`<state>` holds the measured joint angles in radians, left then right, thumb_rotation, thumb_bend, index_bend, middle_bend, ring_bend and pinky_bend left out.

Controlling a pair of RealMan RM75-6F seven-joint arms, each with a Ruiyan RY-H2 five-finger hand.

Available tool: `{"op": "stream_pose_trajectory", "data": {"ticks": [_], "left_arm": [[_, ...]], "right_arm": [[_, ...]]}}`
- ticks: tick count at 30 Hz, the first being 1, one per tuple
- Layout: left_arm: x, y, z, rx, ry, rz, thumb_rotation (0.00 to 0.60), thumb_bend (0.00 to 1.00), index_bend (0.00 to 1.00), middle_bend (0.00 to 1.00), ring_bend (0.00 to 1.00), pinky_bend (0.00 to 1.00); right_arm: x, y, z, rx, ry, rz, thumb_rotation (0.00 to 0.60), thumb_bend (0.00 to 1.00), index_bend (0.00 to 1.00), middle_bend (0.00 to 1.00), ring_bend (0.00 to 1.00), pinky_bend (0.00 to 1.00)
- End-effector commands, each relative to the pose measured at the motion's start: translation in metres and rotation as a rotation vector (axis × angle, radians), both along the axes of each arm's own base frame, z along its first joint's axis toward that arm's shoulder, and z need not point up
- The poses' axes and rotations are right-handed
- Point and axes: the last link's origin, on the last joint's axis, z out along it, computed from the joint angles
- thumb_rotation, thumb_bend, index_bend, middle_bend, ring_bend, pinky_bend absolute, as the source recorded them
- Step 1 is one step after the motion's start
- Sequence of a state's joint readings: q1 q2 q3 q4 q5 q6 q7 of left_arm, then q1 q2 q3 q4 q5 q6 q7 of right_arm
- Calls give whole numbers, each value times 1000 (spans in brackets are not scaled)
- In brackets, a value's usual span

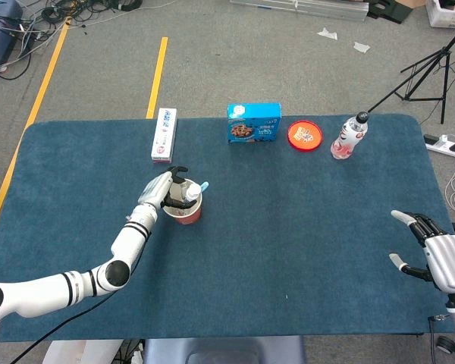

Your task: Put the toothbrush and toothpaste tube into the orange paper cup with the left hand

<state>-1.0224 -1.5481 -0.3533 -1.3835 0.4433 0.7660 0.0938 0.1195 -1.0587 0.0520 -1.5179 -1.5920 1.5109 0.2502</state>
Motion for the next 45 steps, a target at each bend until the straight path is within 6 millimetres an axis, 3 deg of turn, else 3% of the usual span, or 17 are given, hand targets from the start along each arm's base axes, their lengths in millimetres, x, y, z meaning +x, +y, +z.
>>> {"op": "stream_pose_trajectory", "data": {"ticks": [1, 10, 17, 23, 45], "left_arm": [[0, 0, -1, -1, 1, 0, 600, 225, 346, 155, 0, 0], [2, 0, -1, -1, -6, 2, 600, 224, 132, 155, 0, 0], [2, 0, -1, 1, -2, 6, 600, 183, 66, 155, 0, 0], [3, -1, -2, 5, -1, 5, 600, 114, 46, 155, 0, 0], [-1, -8, 3, 6, 1, 7, 600, 105, 29, 155, 0, 0]], "right_arm": [[0, 0, 0, 0, 0, 0, 600, 166, 216, 260, 223, 522], [0, 0, 0, 2, 2, -1, 600, 166, 216, 260, 223, 523], [0, 0, -1, 2, 2, 1, 600, 166, 216, 260, 223, 523], [0, 0, -1, 4, 4, 0, 600, 166, 216, 259, 223, 523], [0, 0, -1, 6, 5, 1, 600, 166, 216, 260, 223, 523]]}}
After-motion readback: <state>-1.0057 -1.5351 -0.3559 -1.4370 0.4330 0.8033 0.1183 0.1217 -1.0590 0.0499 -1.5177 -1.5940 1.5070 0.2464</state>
